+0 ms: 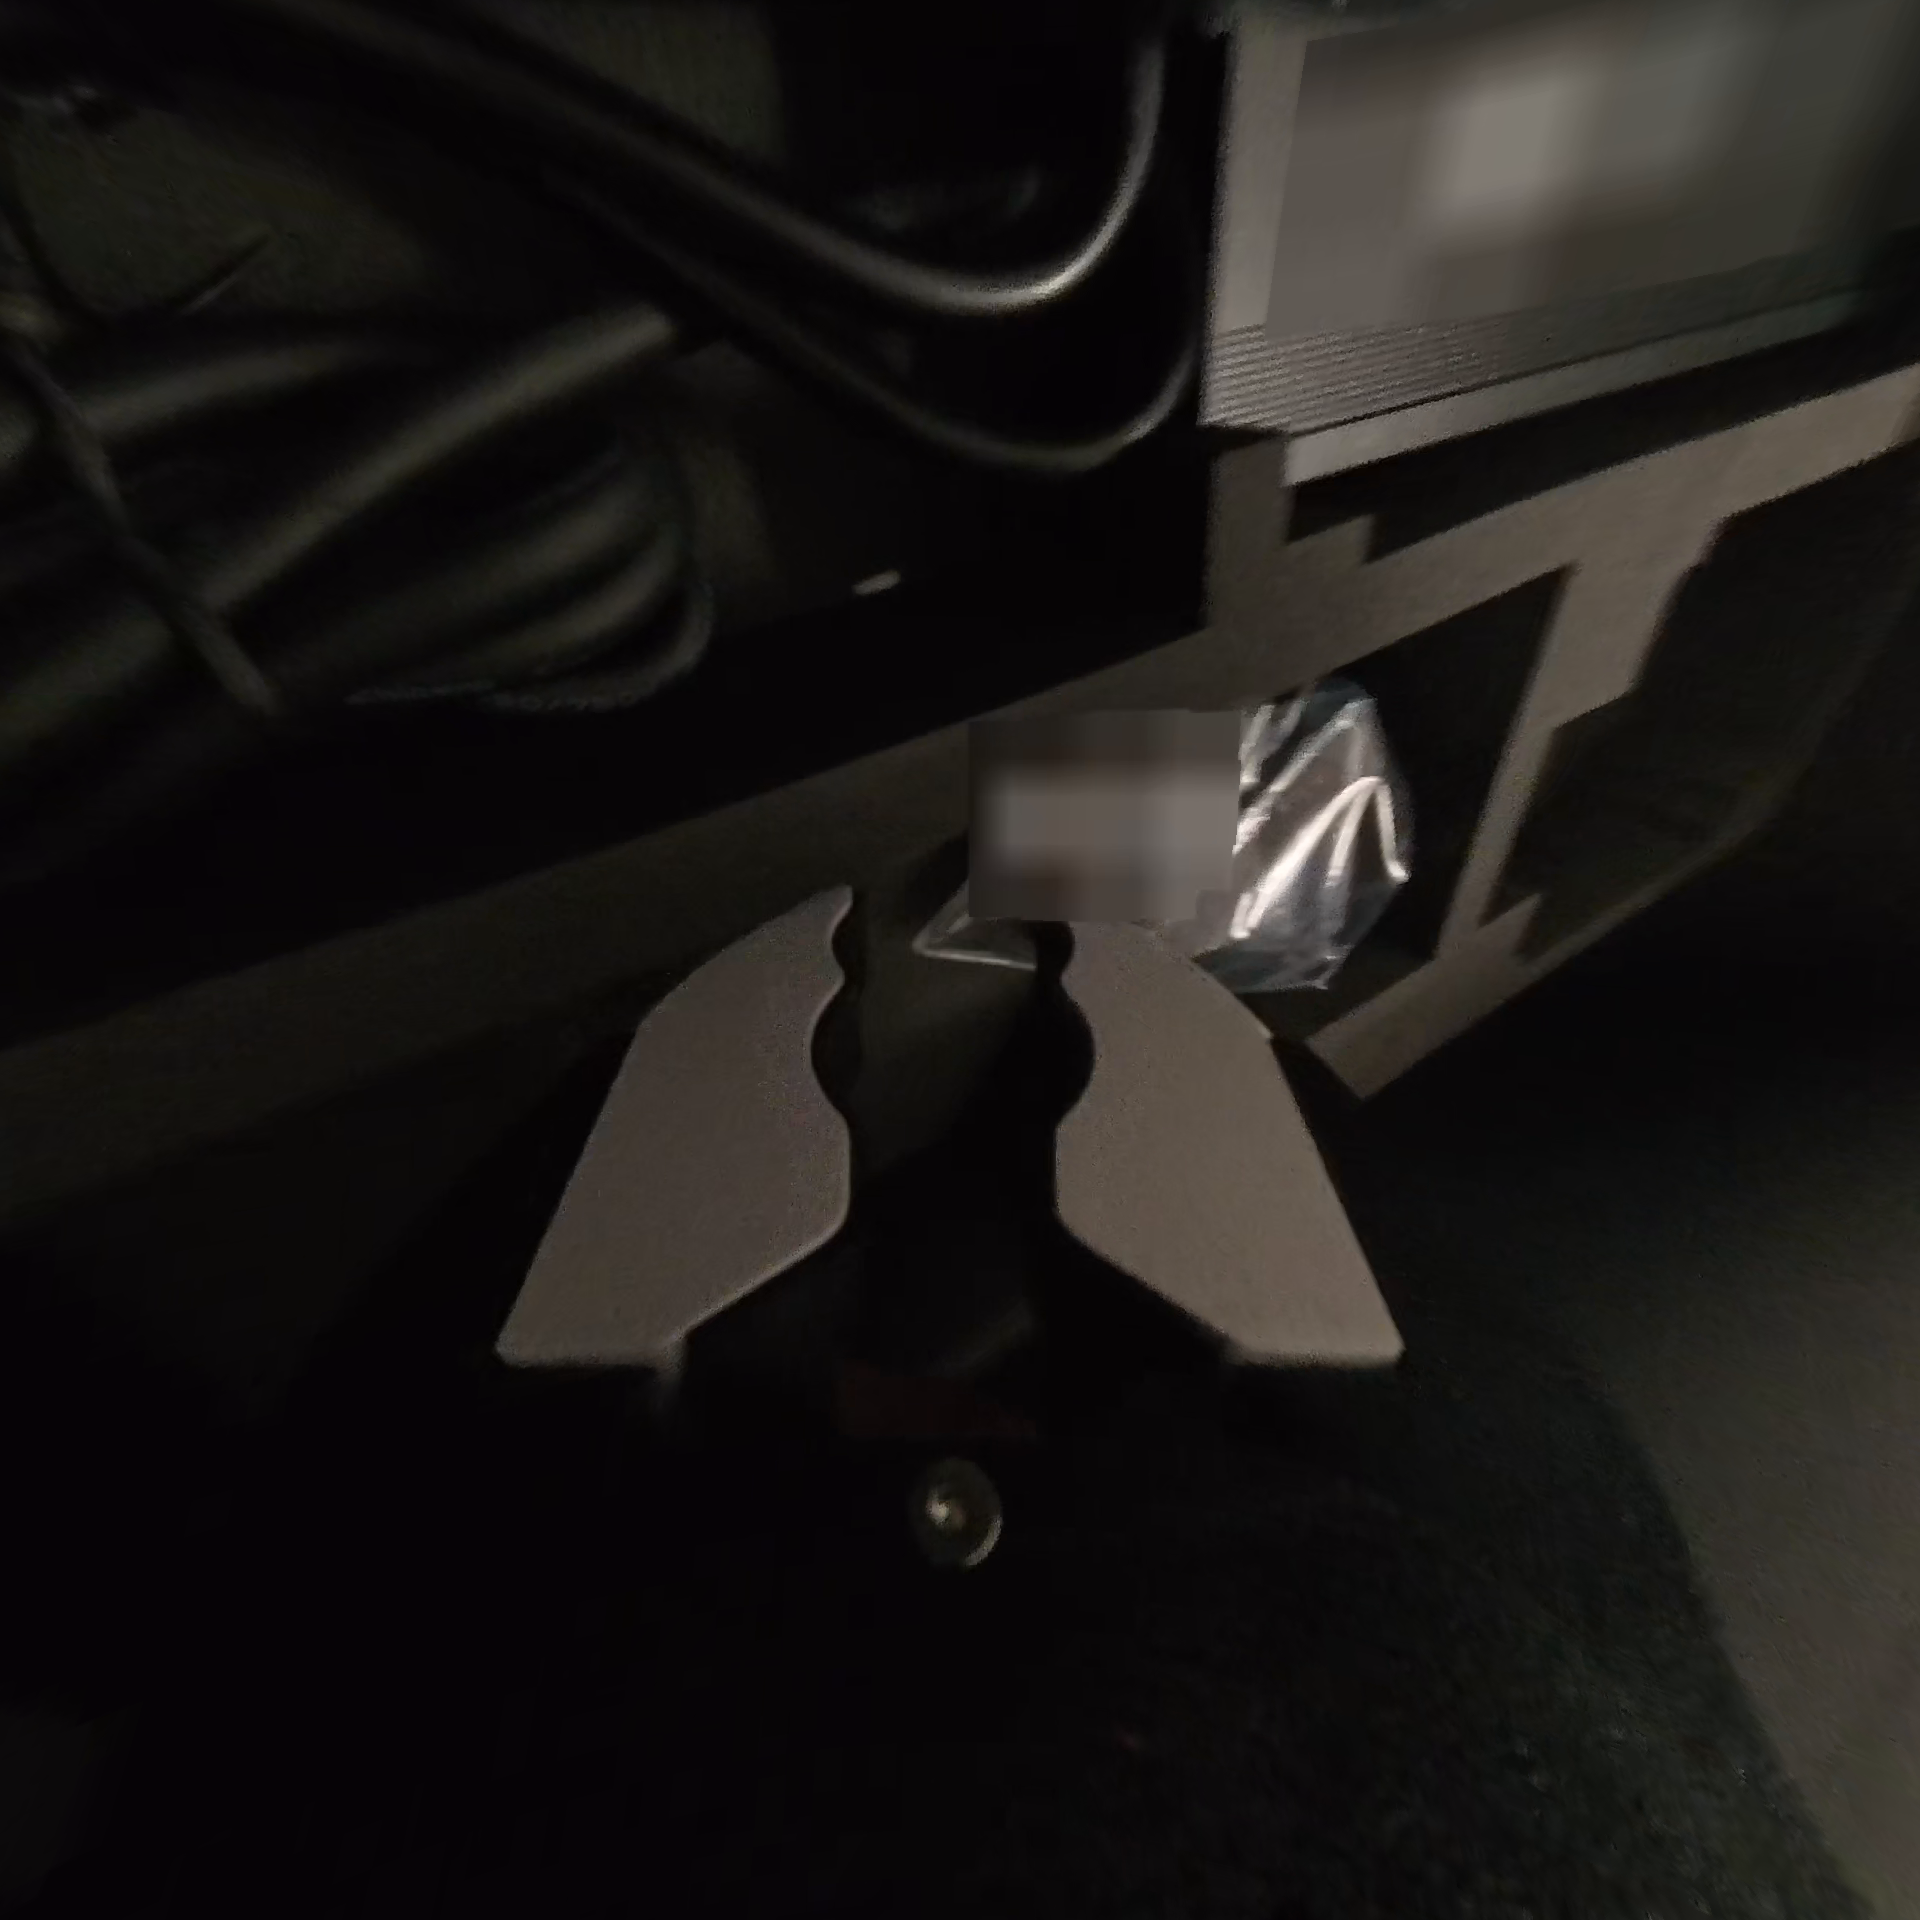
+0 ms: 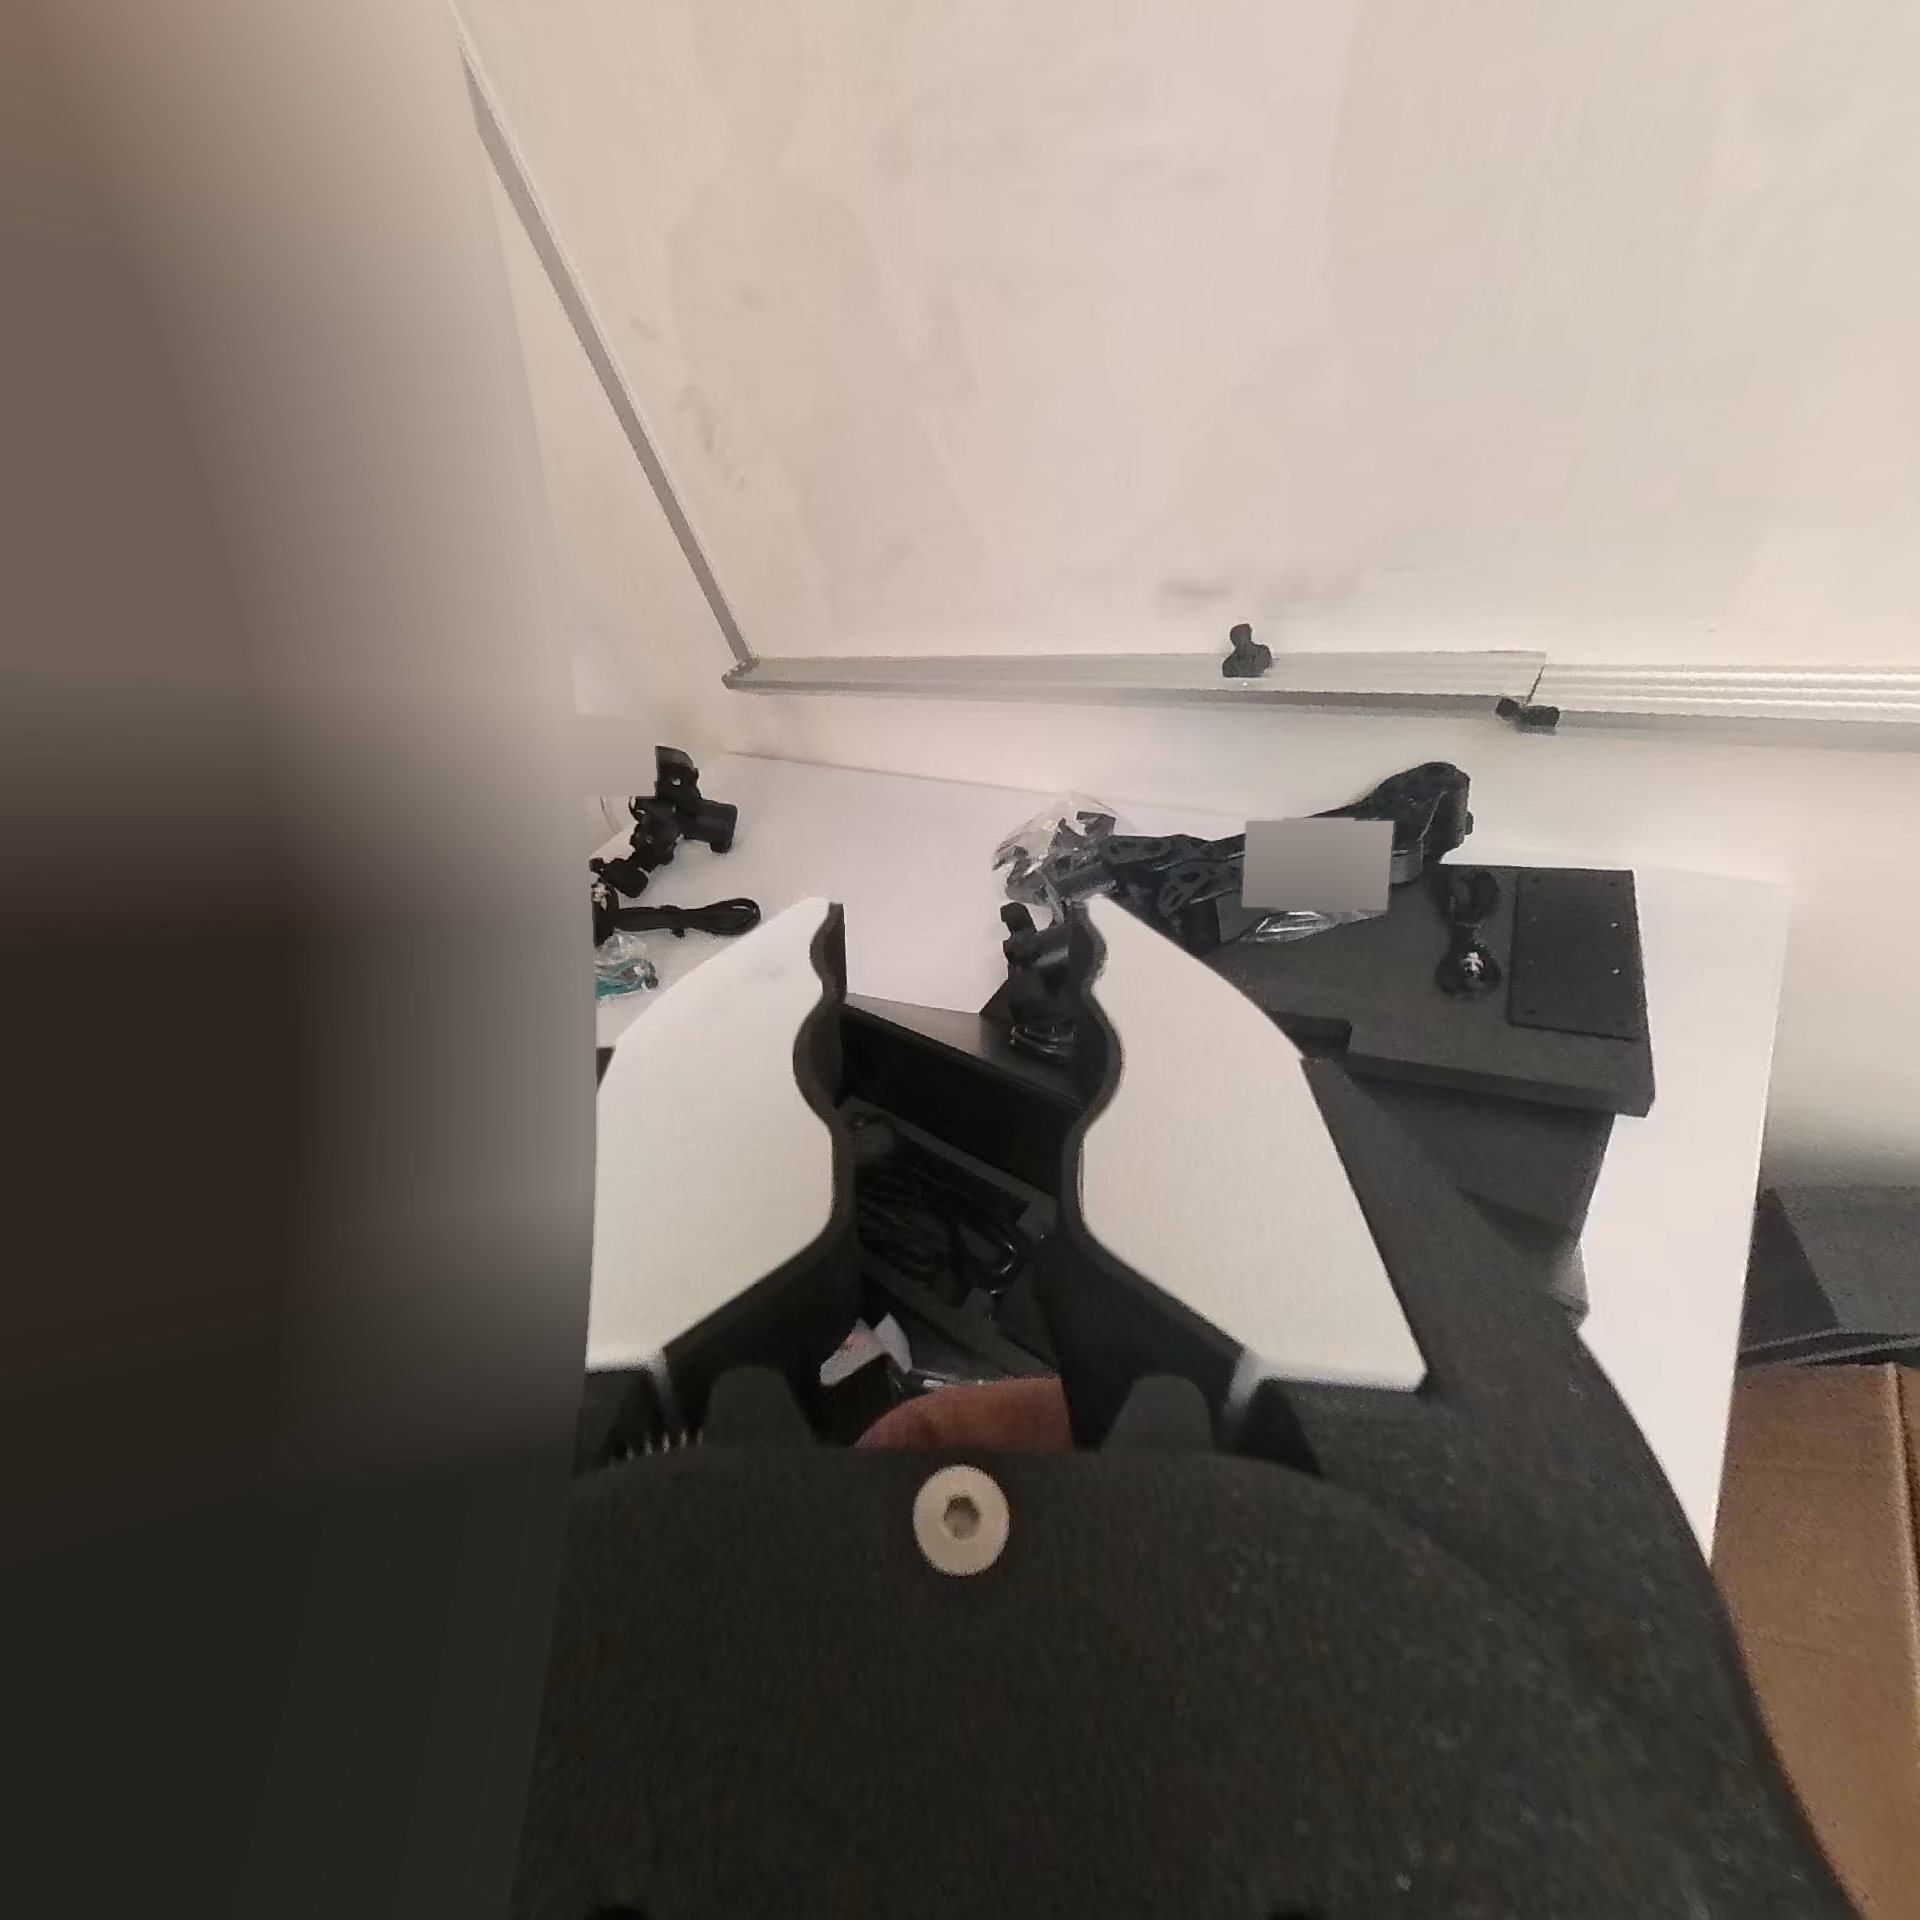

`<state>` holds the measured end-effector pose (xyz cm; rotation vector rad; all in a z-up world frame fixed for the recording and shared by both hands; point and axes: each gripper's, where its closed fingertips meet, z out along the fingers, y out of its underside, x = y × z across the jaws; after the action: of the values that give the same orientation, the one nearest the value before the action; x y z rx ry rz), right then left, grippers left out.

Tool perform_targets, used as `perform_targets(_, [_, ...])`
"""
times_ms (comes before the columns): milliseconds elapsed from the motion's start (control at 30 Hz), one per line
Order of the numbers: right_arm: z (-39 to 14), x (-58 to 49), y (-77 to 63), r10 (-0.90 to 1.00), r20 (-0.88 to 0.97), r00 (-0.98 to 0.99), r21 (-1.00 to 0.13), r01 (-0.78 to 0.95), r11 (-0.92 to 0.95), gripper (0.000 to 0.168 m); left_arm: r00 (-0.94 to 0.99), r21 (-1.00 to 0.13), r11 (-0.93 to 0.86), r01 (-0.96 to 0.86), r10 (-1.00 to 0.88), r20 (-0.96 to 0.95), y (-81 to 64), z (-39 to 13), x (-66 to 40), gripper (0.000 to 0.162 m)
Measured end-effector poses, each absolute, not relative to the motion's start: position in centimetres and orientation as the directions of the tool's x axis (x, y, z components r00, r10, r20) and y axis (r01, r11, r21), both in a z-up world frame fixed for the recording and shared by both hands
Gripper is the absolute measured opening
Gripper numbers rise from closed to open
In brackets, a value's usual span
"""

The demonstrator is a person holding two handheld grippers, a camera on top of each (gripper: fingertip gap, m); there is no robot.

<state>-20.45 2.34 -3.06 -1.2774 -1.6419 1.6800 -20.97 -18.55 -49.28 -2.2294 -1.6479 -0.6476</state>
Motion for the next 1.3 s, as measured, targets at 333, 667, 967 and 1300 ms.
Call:
perform_targets(333, [-4.7,-20.3,1.9,0.854,-0.269,-0.446,-0.933,0.342,-0.115,0.039,0.443,-0.026,-0.497,0.868,0.747,0.496,-16.9,-50.9,-20.5,0.002])
perform_targets(667, [-5.7,-20.3,2.2,0.859,-0.267,-0.438,-0.925,0.367,-0.101,0.037,0.458,-0.146,-0.499,0.854,0.591,0.664,-16.0,-41.6,-20.0,0.001])
perform_targets(967, [-6.8,-21.7,0.9,0.850,-0.242,-0.468,-0.924,0.377,-0.055,0.037,0.605,-0.417,-0.443,0.794,0.507,0.613,-17.7,-25.2,-24.7,0.001])
perform_targets(1300, [-8.3,-23.6,-2.4,0.844,-0.195,-0.499,-0.915,0.402,0.027,0.037,0.663,-0.663,-0.348,0.663,0.683,0.305,-28.2,-14.3,-44.6,0.001])
